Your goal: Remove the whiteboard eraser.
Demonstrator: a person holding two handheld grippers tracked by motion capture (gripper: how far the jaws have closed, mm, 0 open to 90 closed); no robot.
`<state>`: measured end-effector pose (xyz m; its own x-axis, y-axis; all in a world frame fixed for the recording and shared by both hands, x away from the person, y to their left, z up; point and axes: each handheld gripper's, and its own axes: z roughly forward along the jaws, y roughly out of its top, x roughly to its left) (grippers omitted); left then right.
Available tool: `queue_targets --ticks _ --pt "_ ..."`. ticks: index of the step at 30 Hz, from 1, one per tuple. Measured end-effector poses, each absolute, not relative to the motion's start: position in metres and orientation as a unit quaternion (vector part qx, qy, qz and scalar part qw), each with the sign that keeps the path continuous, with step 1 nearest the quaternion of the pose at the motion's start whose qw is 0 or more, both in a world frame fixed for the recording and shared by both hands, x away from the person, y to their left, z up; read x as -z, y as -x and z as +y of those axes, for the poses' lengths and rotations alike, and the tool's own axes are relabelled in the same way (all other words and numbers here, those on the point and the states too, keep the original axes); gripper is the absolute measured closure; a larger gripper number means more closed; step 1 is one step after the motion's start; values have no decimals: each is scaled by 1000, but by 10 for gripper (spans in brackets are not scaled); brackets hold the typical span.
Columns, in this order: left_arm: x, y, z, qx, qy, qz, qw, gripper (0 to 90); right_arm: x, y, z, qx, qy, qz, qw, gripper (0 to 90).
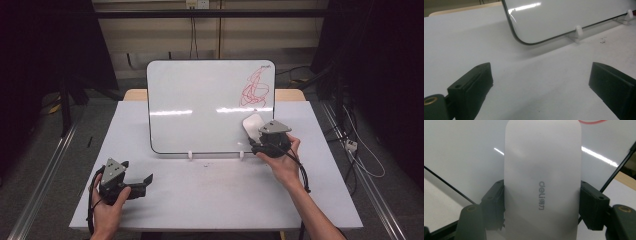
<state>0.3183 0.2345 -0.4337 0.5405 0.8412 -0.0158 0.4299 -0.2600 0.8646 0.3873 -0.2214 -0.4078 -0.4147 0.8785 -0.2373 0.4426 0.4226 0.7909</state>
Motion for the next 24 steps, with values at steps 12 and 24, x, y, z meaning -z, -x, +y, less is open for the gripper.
queue_targets --ticks 12,24 --pt "433 -319 236 -235 -757 419 442 50 403 -383 -220 -339 -417 775 333 312" --pt "432 -318 235 -236 -758 421 439 50 389 -375 -217 -354 -404 763 360 312"
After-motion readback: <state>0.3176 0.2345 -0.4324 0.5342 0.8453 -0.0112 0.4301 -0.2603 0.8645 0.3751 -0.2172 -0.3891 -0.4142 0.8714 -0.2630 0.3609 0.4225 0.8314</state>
